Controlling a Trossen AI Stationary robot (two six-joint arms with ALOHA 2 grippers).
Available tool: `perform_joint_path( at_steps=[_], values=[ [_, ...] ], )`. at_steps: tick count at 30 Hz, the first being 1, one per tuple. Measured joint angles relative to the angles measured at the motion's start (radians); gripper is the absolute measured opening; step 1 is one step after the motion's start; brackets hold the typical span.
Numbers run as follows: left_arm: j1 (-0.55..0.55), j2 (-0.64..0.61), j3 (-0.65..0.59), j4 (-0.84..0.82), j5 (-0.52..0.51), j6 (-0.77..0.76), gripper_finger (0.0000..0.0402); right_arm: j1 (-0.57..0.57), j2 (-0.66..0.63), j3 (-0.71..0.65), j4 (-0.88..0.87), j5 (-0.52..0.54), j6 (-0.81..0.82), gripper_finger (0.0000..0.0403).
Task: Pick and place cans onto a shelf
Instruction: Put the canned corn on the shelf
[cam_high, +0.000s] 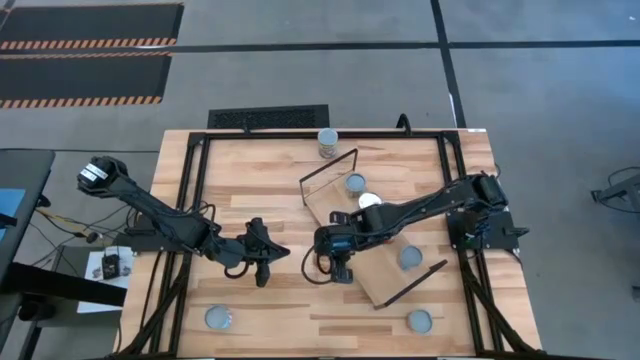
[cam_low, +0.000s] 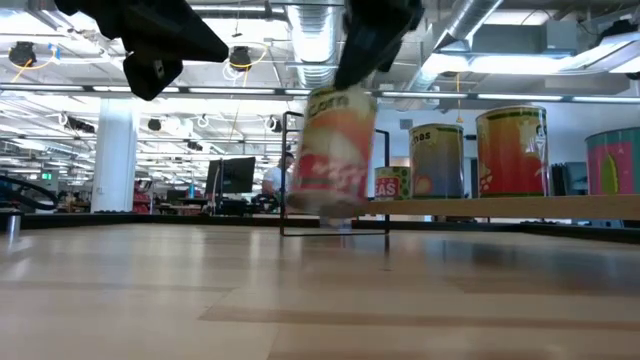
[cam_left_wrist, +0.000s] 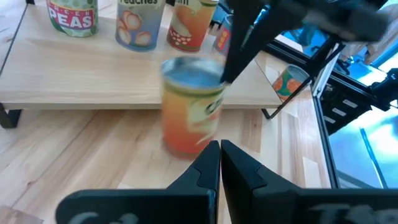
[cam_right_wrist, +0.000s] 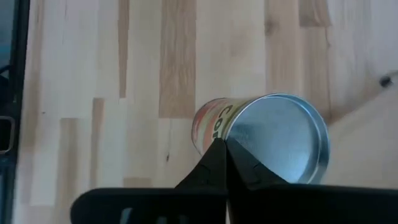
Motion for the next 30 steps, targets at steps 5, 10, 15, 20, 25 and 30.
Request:
perform_joint_path(
  at_steps=[5, 10, 15, 20, 25, 30],
  values=[
    [0.0, 0.0, 0.0, -0.003, -0.007, 0.006, 0.0, 0.03, -0.002, 0.106, -0.196, 0.021, 0.095, 0.0003],
    [0.0, 0.0, 0.0, -0.003, -0.007, 0.018, 0.0, 0.064, 0.0, 0.108, -0.376, 0.073, 0.26, 0.0003],
    [0.0, 0.0, 0.0, -0.004, -0.007, 0.018, 0.0, 0.101, 0.0, 0.109, -0.477, 0.12, 0.435, 0.0003],
    [0.0, 0.0, 0.0, -0.005, -0.007, 0.019, 0.0, 0.12, 0.0, 0.109, -0.527, 0.135, 0.561, 0.0003],
    [0.0, 0.0, 0.0, -0.006, -0.007, 0.018, 0.0, 0.119, 0.0, 0.109, -0.542, 0.138, 0.626, 0.0003],
    [0.0, 0.0, 0.0, -0.006, -0.006, 0.019, 0.0, 0.116, 0.0, 0.109, -0.544, 0.136, 0.664, 0.0005]
  ],
)
